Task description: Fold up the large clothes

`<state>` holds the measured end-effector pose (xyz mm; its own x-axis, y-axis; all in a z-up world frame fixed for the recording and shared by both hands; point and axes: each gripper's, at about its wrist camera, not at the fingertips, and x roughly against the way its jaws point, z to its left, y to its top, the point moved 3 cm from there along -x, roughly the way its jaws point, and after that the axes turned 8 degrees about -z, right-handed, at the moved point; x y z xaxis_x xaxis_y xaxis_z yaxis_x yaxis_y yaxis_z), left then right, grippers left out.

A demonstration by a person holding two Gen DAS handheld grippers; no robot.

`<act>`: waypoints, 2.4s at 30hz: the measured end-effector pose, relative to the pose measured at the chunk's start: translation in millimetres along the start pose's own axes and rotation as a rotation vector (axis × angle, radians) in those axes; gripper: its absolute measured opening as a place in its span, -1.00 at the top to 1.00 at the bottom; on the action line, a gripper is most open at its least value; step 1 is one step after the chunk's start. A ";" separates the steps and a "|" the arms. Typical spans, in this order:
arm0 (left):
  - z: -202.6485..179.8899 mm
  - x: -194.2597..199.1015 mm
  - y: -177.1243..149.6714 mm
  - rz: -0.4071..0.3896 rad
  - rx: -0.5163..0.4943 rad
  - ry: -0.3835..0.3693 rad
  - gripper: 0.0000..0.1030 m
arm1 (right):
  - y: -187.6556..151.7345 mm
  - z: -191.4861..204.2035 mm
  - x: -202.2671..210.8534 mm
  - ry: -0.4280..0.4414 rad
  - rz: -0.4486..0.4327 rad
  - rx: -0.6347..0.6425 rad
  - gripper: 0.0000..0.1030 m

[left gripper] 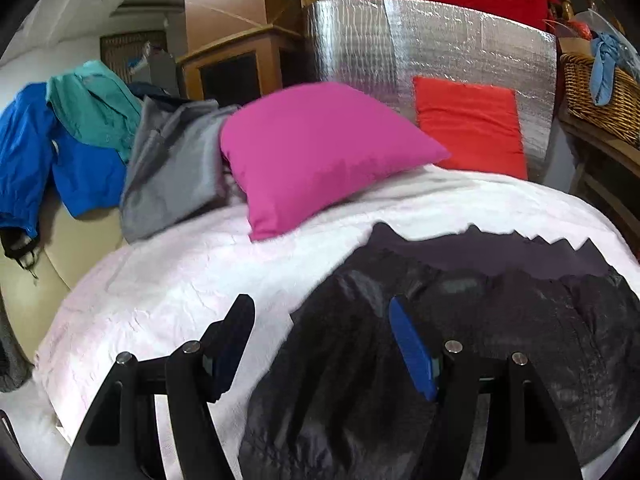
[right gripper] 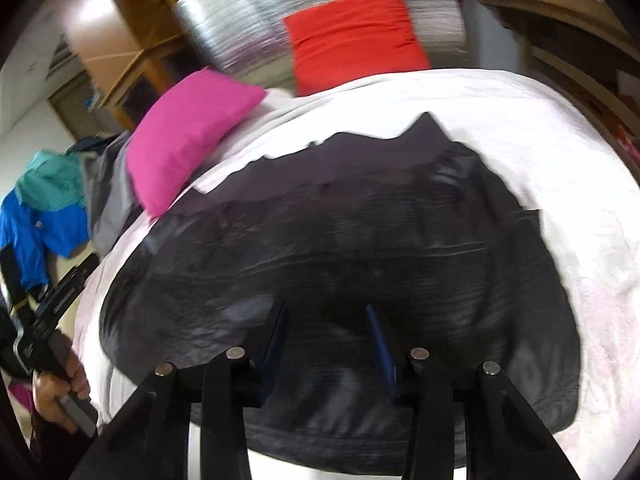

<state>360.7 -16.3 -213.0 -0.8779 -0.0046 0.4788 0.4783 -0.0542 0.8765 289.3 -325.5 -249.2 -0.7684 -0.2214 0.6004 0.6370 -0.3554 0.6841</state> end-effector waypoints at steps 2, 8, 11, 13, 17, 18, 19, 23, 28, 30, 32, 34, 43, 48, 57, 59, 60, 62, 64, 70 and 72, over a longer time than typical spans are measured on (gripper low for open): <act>-6.2 1.0 -9.5 0.038 -0.004 -0.054 -0.37 | -7.0 3.9 -6.1 0.005 0.024 0.008 0.18; -45.8 -27.4 -63.4 0.226 -0.190 -0.114 -0.38 | -19.4 -2.4 -14.0 0.028 0.085 -0.006 0.16; -40.4 -18.2 -53.2 0.210 -0.175 -0.156 -0.38 | -12.8 -22.5 9.3 0.052 0.040 -0.095 0.15; -22.2 -11.3 -42.9 0.200 -0.073 -0.207 -0.38 | -7.6 -46.3 31.8 0.017 -0.013 -0.144 -0.02; 24.6 -4.7 -23.1 0.131 0.052 -0.158 -0.45 | -2.3 -109.8 75.9 -0.057 -0.130 -0.326 -0.41; 37.4 -7.4 -22.1 0.128 0.070 -0.123 -0.53 | -3.1 -125.7 85.0 -0.074 -0.144 -0.369 -0.43; 47.2 -11.6 -23.1 0.138 0.085 -0.100 -0.55 | -5.5 -142.3 90.7 -0.096 -0.154 -0.413 -0.45; 74.3 -43.4 -41.5 0.295 0.181 -0.103 -0.55 | -17.8 -183.7 82.1 -0.066 -0.093 -0.556 -0.46; 68.9 -58.6 -58.1 0.383 0.276 -0.233 -0.55 | -29.1 -178.2 46.5 -0.014 0.027 -0.553 -0.40; 61.1 -57.2 -58.9 0.380 0.281 -0.262 -0.31 | -32.0 -170.5 46.3 -0.040 0.013 -0.507 -0.06; 53.0 -51.1 -56.8 0.347 0.249 -0.285 -0.02 | -23.7 -156.1 59.5 -0.064 -0.052 -0.427 0.17; 45.2 -46.0 -54.9 0.312 0.179 -0.253 -0.03 | -17.1 -144.1 73.8 -0.075 -0.119 -0.357 0.25; 54.4 -52.8 -57.9 0.366 0.215 -0.214 -0.24 | -32.7 -157.0 72.6 -0.126 -0.060 -0.423 -0.08; 68.3 -7.5 -44.8 0.233 0.230 -0.197 -0.30 | -40.8 -154.2 112.1 -0.068 -0.183 -0.513 -0.47; 57.4 19.9 -74.0 0.301 0.260 -0.304 -0.45 | -79.5 -112.2 76.6 0.171 -0.032 -0.646 -0.55; 59.1 11.1 -82.2 0.356 0.336 -0.322 -0.45 | -82.3 -109.9 58.3 0.175 -0.013 -0.695 -0.55; 61.2 5.6 -85.3 0.381 0.386 -0.334 -0.45 | -81.7 -111.1 51.0 0.175 -0.017 -0.722 -0.55; 62.7 1.6 -91.4 0.413 0.475 -0.359 -0.45 | -81.0 -115.7 40.3 0.183 -0.024 -0.776 -0.55; 63.4 -5.4 -93.8 0.428 0.527 -0.357 -0.45 | -79.0 -119.2 27.2 0.180 -0.051 -0.822 -0.55; 56.3 -20.4 -95.2 0.421 0.576 -0.346 -0.45 | -65.1 -109.0 24.3 0.035 -0.146 -0.693 -0.12; 53.4 -21.3 -90.4 0.395 0.559 -0.341 -0.25 | -57.8 -99.5 33.1 -0.010 -0.190 -0.615 0.06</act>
<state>337.3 42.1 -299.8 -0.6272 0.3949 0.6714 0.7751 0.4013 0.4880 220.9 -402.7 -310.1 -0.8618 -0.0962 0.4981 0.3360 -0.8439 0.4183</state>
